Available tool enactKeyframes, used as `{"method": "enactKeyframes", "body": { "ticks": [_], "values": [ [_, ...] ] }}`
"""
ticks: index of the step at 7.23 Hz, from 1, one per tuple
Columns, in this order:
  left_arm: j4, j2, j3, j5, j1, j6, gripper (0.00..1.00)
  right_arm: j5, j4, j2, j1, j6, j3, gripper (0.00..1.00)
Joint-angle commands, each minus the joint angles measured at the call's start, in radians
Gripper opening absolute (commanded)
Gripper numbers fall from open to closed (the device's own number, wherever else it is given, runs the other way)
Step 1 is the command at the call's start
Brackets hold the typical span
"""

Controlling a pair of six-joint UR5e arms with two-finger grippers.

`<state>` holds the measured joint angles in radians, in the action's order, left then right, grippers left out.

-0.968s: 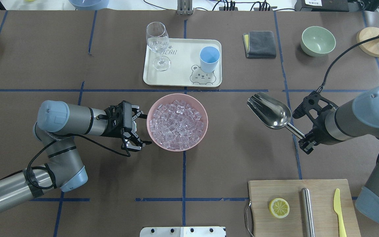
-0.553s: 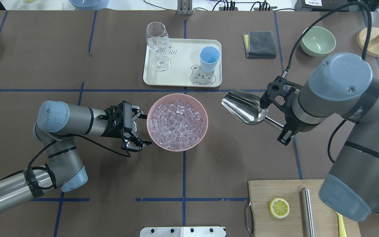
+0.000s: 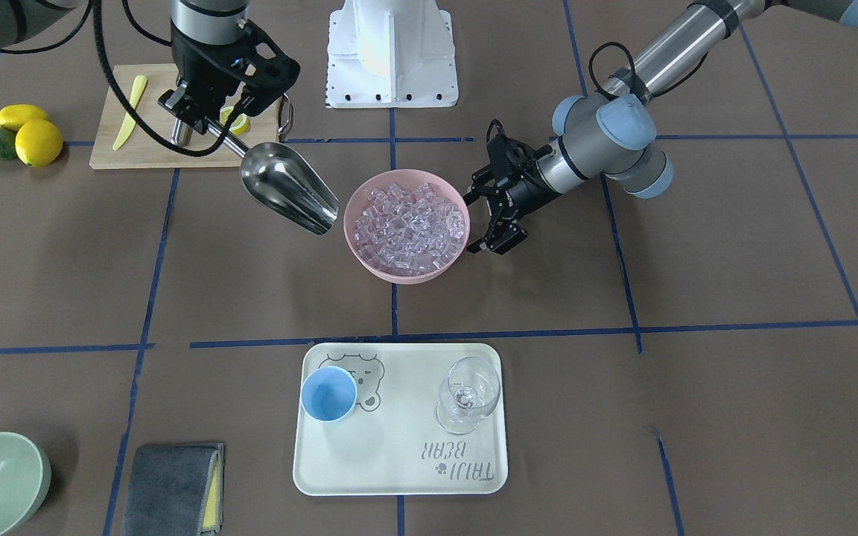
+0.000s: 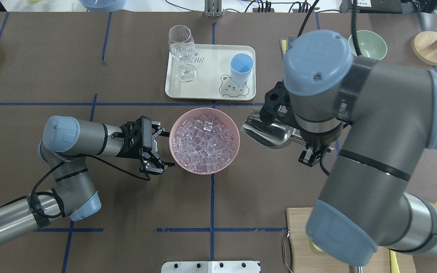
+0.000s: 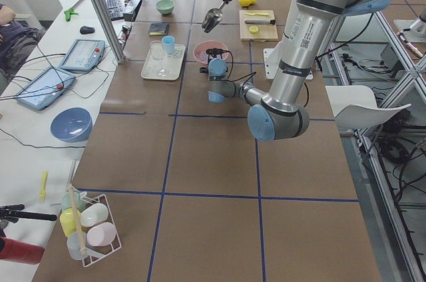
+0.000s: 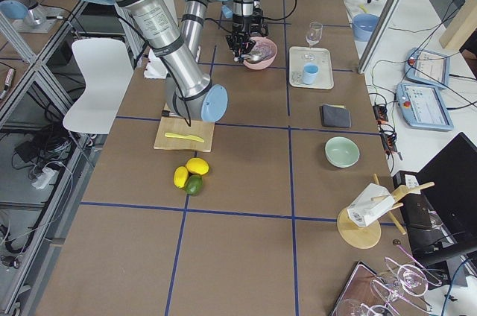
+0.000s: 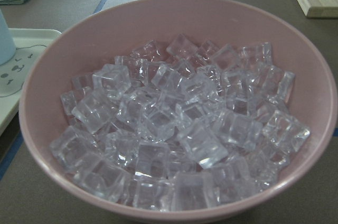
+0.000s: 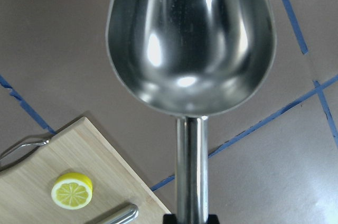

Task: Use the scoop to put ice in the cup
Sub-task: 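Move the scoop over the pink bowl with the right gripper, then dig the scoop into the ice cubes while the left gripper holds the bowl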

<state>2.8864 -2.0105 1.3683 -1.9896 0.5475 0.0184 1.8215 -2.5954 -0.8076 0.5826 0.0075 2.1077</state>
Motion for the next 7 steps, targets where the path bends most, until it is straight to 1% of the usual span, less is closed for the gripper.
{"method": "enactKeyframes", "body": {
  "ticks": [1,2,3,4,5,7],
  "values": [
    [-0.001,0.001,0.000,0.002,0.000,0.000,1.00,-0.014,-0.149,0.175,-0.045,-0.021,-0.154,0.00],
    [-0.001,-0.001,0.000,0.002,-0.001,0.000,1.00,-0.028,-0.149,0.192,-0.068,-0.021,-0.185,0.00],
    [-0.001,-0.001,0.000,0.002,-0.001,0.000,1.00,-0.028,-0.149,0.250,-0.072,-0.021,-0.275,0.00],
    [-0.001,-0.001,0.000,0.002,-0.001,0.000,1.00,-0.028,-0.149,0.277,-0.088,-0.008,-0.332,0.00],
    [-0.001,-0.001,0.000,0.002,-0.001,0.000,1.00,-0.028,-0.149,0.277,-0.090,-0.008,-0.340,0.00],
    [-0.001,-0.001,0.000,0.002,-0.001,0.000,1.00,-0.027,-0.150,0.315,-0.095,-0.008,-0.423,0.00]
  ]
}}
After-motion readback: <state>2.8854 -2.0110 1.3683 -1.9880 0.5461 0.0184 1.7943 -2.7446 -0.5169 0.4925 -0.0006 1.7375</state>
